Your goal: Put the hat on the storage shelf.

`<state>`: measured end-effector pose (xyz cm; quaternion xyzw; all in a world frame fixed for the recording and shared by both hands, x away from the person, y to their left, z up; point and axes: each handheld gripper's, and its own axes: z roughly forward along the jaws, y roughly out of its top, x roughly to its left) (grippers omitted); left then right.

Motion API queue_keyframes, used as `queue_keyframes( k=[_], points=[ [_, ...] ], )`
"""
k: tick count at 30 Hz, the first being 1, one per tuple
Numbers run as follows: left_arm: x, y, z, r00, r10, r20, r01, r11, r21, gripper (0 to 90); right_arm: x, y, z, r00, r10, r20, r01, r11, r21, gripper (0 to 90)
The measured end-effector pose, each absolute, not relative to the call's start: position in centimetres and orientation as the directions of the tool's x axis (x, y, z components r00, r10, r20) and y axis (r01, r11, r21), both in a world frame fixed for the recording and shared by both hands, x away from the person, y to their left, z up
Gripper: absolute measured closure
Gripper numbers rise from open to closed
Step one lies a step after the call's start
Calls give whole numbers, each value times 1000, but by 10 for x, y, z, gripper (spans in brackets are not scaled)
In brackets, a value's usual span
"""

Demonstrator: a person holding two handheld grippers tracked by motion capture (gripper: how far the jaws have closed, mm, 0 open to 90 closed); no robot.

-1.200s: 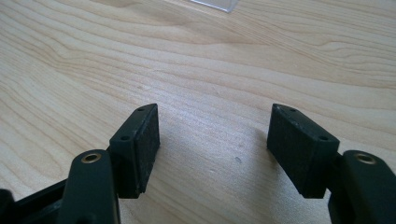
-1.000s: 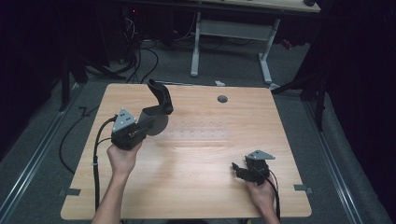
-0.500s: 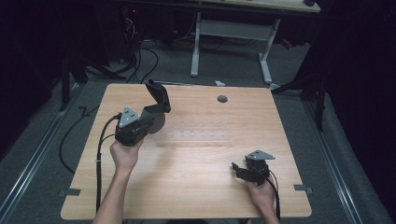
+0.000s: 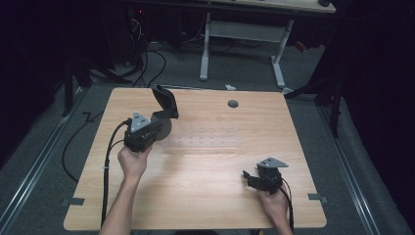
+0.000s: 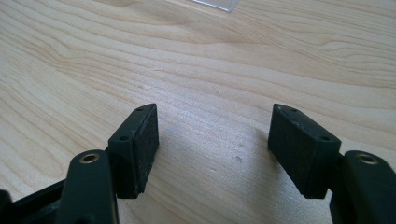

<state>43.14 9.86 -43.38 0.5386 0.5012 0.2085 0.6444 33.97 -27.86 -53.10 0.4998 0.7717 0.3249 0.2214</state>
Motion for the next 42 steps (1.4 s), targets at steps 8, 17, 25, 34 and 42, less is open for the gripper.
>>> queue_keyframes(
  k=[8, 17, 25, 34, 42],
  points=[
    [433, 97, -434, 397, 814, -425, 274, 337, 901, 863, 340, -279, -531, -404, 915, -18, 626, 291, 723, 339],
    [436, 91, -432, 394, 806, -441, 285, 349, 893, 863, 340, -279, -531, -404, 915, -20, 625, 292, 724, 339],
    [439, 87, -439, 379, 819, -431, 310, 327, 893, 863, 340, -279, -531, -404, 915, -20, 626, 292, 724, 337],
    [441, 88, -451, 367, 810, -457, 321, 351, 880, 863, 340, -279, -531, -403, 915, -20, 626, 291, 723, 335],
    [439, 88, -462, 363, 806, -467, 345, 349, 871, 858, 339, -279, -531, -403, 915, -20, 626, 291, 723, 333]
  ],
)
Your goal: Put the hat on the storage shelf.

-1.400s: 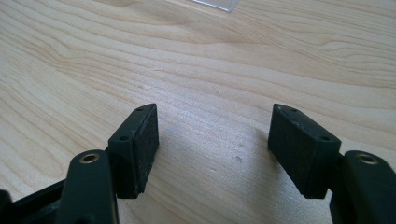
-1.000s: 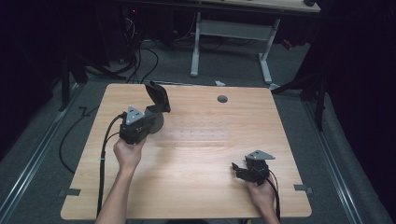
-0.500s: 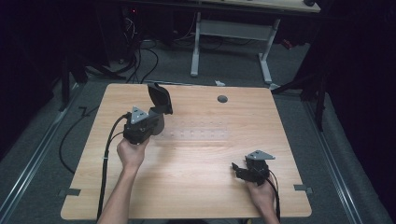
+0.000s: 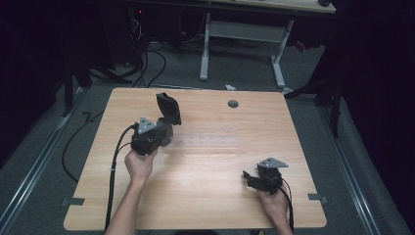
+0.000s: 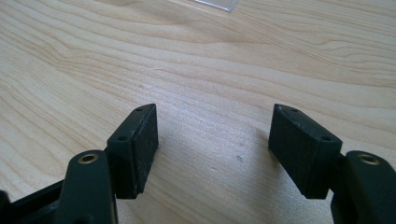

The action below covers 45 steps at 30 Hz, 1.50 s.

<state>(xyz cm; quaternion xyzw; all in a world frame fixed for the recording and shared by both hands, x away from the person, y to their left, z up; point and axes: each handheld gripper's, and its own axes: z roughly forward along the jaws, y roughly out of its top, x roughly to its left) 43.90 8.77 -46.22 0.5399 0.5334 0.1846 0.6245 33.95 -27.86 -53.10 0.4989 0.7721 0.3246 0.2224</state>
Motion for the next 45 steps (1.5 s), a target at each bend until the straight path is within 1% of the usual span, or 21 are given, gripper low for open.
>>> queue_keyframes(
  k=[3, 5, 7, 10, 13, 16, 19, 22, 33, 45],
  points=[
    [438, 90, -463, 361, 805, -472, 359, 347, 866, 841, 339, -279, -531, -403, 915, -20, 626, 292, 723, 333],
    [438, 91, -462, 350, 806, -478, 365, 353, 862, 796, 339, -279, -531, -404, 915, -20, 626, 292, 723, 333],
    [437, 91, -461, 343, 806, -482, 366, 358, 859, 746, 339, -279, -531, -404, 915, -20, 626, 292, 723, 332],
    [436, 92, -459, 334, 805, -489, 369, 366, 854, 640, 339, -279, -531, -404, 915, -20, 626, 292, 723, 332],
    [433, 93, -458, 330, 814, -478, 369, 355, 859, 535, 339, -279, -531, -404, 915, -20, 626, 292, 723, 332],
    [429, 97, -458, 320, 812, -487, 365, 369, 855, 488, 340, -279, -531, -404, 915, -20, 626, 292, 723, 331],
    [425, 103, -458, 319, 805, -501, 367, 382, 848, 467, 339, -278, -531, -403, 915, -19, 627, 291, 723, 332],
    [419, 106, -459, 328, 808, -490, 366, 370, 854, 446, 339, -278, -531, -403, 915, -19, 627, 291, 723, 331],
    [394, 119, -459, 342, 796, -499, 367, 375, 851, 424, 339, -278, -531, -403, 915, -19, 627, 291, 723, 332],
    [371, 119, -467, 367, 770, -522, 402, 374, 836, 410, 339, -278, -531, -402, 915, -19, 627, 291, 723, 332]
  ],
)
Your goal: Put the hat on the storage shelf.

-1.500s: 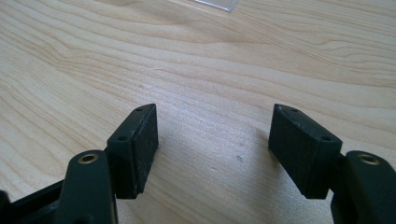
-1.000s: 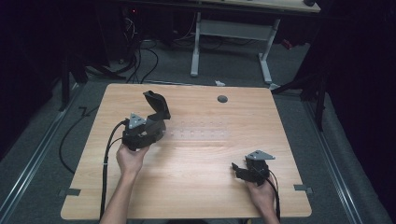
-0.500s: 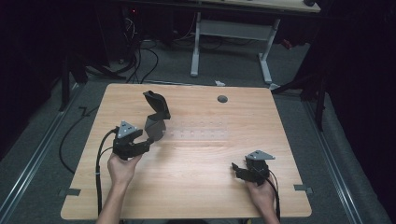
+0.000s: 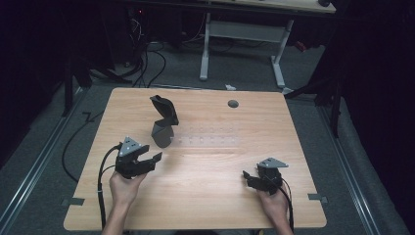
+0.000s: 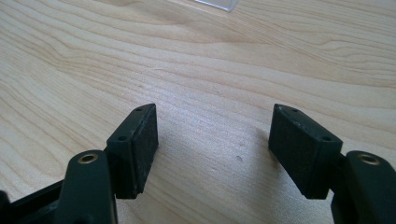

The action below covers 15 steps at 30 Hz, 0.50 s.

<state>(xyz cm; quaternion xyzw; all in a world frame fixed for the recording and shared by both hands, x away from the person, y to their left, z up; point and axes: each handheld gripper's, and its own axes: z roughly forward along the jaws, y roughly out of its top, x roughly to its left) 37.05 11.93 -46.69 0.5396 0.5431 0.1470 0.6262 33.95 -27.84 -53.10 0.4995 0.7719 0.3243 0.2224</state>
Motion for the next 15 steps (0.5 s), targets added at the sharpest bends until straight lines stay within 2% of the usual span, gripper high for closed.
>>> queue_keyframes(
  k=[15],
  points=[
    [352, 100, -485, 390, 740, -548, 466, 354, 811, 396, 339, -278, -531, -402, 915, -20, 627, 291, 723, 332]
  ],
)
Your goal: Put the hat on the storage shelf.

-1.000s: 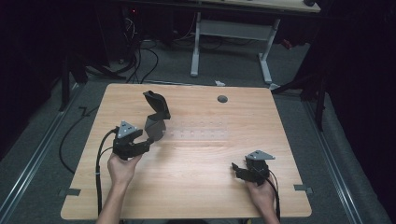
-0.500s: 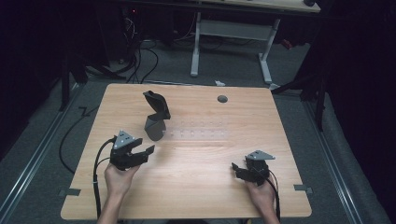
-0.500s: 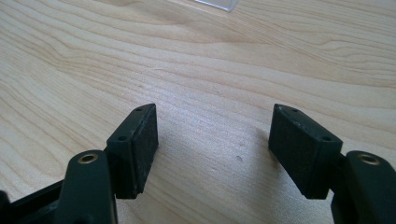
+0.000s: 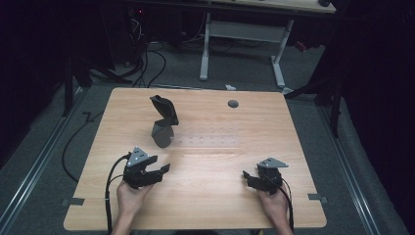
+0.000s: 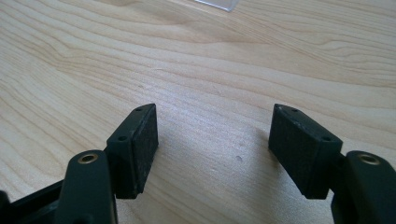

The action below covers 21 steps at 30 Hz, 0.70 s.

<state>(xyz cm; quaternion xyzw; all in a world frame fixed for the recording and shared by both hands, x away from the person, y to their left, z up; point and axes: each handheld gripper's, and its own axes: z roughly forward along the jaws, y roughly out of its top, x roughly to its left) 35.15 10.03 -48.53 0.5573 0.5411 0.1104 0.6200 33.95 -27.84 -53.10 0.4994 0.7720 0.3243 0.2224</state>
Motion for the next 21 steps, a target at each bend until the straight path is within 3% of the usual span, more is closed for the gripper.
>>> queue_keyframes(
  k=[21],
  points=[
    [345, 65, -526, 407, 787, -464, 490, 240, 838, 395, 339, -278, -531, -401, 916, -19, 627, 290, 723, 332]
  ],
)
